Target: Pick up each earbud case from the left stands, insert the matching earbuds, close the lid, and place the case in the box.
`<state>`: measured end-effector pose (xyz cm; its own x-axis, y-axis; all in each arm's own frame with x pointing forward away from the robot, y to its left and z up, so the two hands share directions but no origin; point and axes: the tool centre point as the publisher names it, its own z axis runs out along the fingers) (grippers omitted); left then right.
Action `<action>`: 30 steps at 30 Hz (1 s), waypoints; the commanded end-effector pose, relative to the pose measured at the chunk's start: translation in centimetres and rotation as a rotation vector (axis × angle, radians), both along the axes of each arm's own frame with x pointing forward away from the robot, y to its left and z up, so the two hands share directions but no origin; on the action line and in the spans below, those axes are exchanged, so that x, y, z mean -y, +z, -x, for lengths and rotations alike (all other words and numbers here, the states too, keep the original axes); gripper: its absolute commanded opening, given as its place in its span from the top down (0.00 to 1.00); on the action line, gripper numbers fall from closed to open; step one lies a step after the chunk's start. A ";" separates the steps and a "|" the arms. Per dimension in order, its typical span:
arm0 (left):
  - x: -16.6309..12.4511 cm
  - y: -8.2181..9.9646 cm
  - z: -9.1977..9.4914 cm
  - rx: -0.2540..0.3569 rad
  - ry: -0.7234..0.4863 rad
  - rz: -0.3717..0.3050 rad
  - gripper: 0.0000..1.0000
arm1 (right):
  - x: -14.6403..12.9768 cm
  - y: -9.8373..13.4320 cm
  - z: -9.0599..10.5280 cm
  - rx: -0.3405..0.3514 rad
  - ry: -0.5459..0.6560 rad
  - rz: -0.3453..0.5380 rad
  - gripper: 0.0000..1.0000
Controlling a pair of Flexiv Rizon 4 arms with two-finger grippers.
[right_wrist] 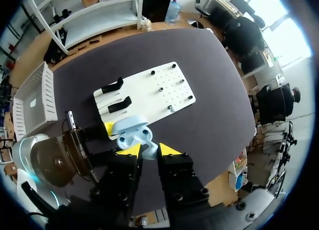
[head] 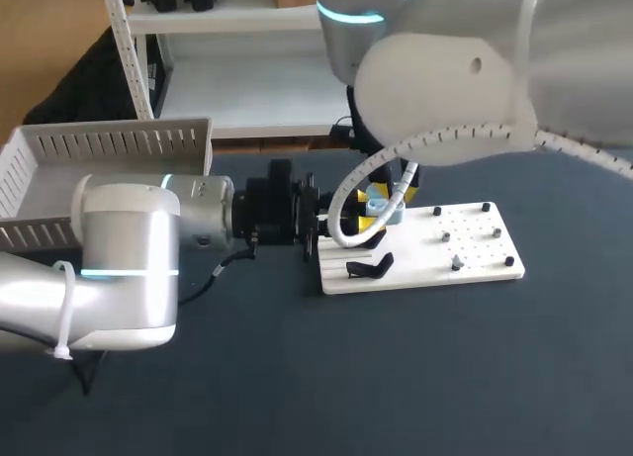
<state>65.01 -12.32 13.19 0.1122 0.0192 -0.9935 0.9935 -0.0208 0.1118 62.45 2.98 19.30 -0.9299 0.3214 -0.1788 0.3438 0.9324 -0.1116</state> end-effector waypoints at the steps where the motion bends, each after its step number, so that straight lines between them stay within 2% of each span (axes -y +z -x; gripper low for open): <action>1: 0.1 -0.1 0.0 0.002 0.003 0.002 1.00 | -0.6 -0.1 -0.1 -0.001 -0.004 0.014 1.00; 30: 0.1 -0.1 0.0 0.002 0.003 0.002 1.00 | -0.6 -1.0 -1.2 -0.039 -0.017 0.029 1.00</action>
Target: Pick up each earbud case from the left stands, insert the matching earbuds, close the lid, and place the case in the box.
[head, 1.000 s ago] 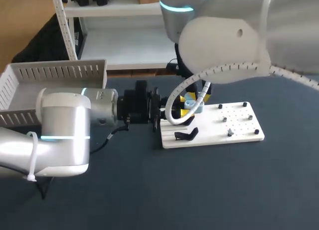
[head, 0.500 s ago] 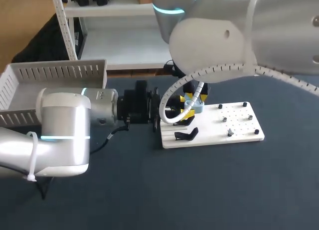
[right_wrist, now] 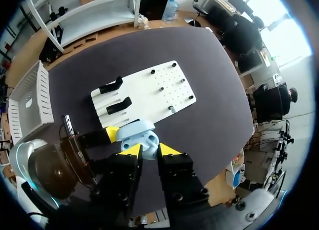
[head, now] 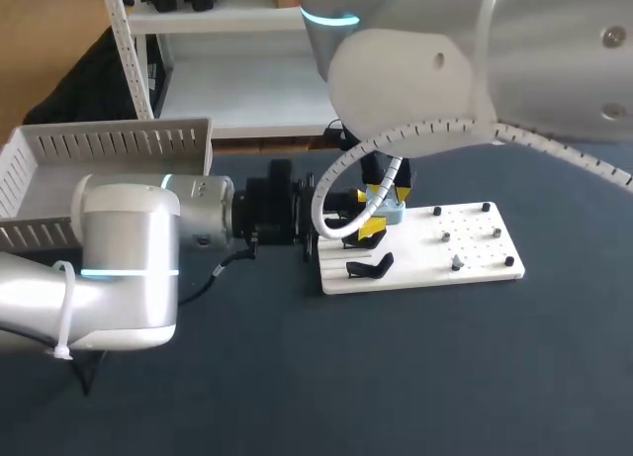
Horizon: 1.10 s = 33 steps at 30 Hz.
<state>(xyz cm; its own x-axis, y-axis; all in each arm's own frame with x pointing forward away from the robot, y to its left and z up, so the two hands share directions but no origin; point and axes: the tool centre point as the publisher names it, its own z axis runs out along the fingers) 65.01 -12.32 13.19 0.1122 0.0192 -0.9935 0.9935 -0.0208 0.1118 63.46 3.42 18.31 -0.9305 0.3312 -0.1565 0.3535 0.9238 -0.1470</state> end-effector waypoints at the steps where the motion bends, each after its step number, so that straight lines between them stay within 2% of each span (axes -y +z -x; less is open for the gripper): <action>1: 0.1 -0.1 0.0 0.002 0.003 0.002 1.00 | -0.1 0.0 -0.2 -0.007 -0.002 0.003 1.00; 33: 0.1 -0.1 0.0 0.002 0.003 0.002 1.00 | 0.3 -0.9 -0.6 -0.037 -0.017 0.011 1.00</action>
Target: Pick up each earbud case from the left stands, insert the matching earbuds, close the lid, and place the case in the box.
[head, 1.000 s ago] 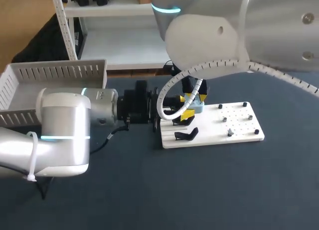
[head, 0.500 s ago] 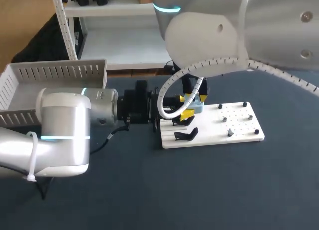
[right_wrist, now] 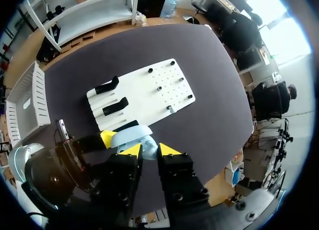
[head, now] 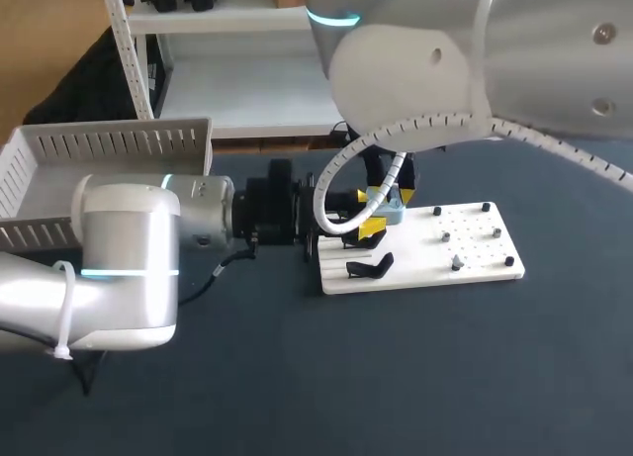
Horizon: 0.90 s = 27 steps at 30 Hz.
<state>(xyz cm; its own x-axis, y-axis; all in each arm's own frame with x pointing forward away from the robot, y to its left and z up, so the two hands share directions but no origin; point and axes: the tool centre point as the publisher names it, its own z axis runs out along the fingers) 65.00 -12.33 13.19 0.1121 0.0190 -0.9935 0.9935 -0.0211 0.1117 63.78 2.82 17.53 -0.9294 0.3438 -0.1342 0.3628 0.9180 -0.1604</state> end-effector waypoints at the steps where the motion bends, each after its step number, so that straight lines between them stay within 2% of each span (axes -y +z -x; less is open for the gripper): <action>1: 0.0 -0.1 0.0 0.002 0.004 0.002 1.00 | -0.3 -0.2 -0.3 -0.013 -0.002 0.006 1.00; 12: 0.0 -0.1 0.0 0.002 0.004 0.002 1.00 | -0.5 -0.5 -0.3 -0.043 -0.005 0.002 1.00; 13: 0.0 -0.1 0.0 0.002 0.004 0.002 1.00 | -0.5 -0.6 -0.3 -0.044 -0.005 0.000 0.84; 14: 0.0 -0.1 0.0 0.002 0.004 0.002 1.00 | -0.5 -0.6 -0.3 -0.045 -0.006 0.000 0.72; 15: 0.0 -0.1 0.0 0.002 0.004 0.002 1.00 | -0.5 -0.6 -0.3 -0.045 -0.006 0.000 0.65; 16: 0.0 -0.1 0.0 0.002 0.004 0.002 1.00 | -0.5 -0.5 -0.2 -0.045 -0.005 -0.001 0.62; 24: 0.0 -0.1 0.0 0.002 0.004 0.002 1.00 | 0.4 1.9 1.4 0.017 0.000 -0.055 0.62; 27: 0.0 -0.1 0.0 0.002 0.004 0.002 1.00 | 1.8 2.9 2.1 0.051 0.014 -0.096 0.68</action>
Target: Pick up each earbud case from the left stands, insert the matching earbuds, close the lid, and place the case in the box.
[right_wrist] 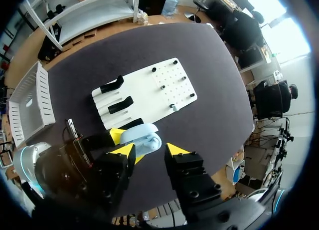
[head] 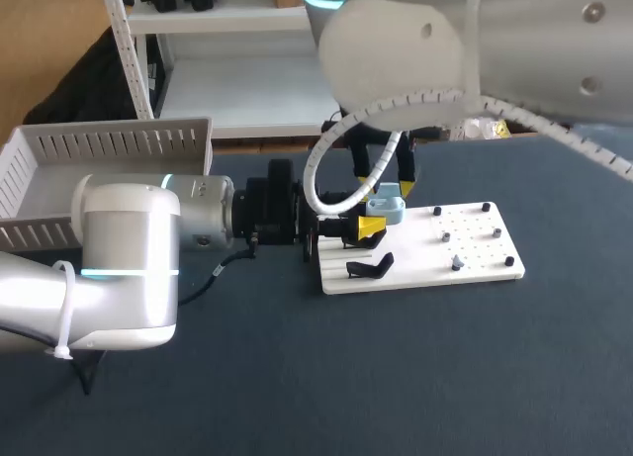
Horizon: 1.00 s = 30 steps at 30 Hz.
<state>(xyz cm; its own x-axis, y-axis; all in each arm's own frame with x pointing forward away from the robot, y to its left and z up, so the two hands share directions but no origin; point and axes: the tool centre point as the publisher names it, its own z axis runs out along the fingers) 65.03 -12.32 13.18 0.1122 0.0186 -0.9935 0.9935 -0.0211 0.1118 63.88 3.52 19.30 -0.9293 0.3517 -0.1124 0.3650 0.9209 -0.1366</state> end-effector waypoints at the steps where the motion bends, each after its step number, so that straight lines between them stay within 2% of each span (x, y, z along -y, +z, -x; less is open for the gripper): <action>1: 0.1 -0.1 0.1 0.002 0.004 0.002 1.00 | 3.1 1.3 2.3 0.074 0.031 -0.076 0.71; 5: 0.1 -0.1 0.1 0.002 0.004 0.002 1.00 | 5.7 1.2 1.8 0.073 0.089 -0.133 0.71; 12: 0.1 -0.1 0.1 0.002 0.004 0.002 1.00 | 9.7 1.2 0.9 0.098 0.101 -0.219 0.70; 15: 0.1 -0.1 0.1 0.002 0.004 0.002 1.00 | 10.9 0.7 0.7 0.097 0.102 -0.245 0.64; 20: 0.1 -0.1 0.1 0.002 0.004 0.002 1.00 | 11.6 -1.3 0.2 0.097 0.114 -0.251 0.61; 30: 0.1 -0.1 0.1 0.002 0.004 0.002 1.00 | 11.9 -6.7 0.2 0.162 0.118 -0.255 0.61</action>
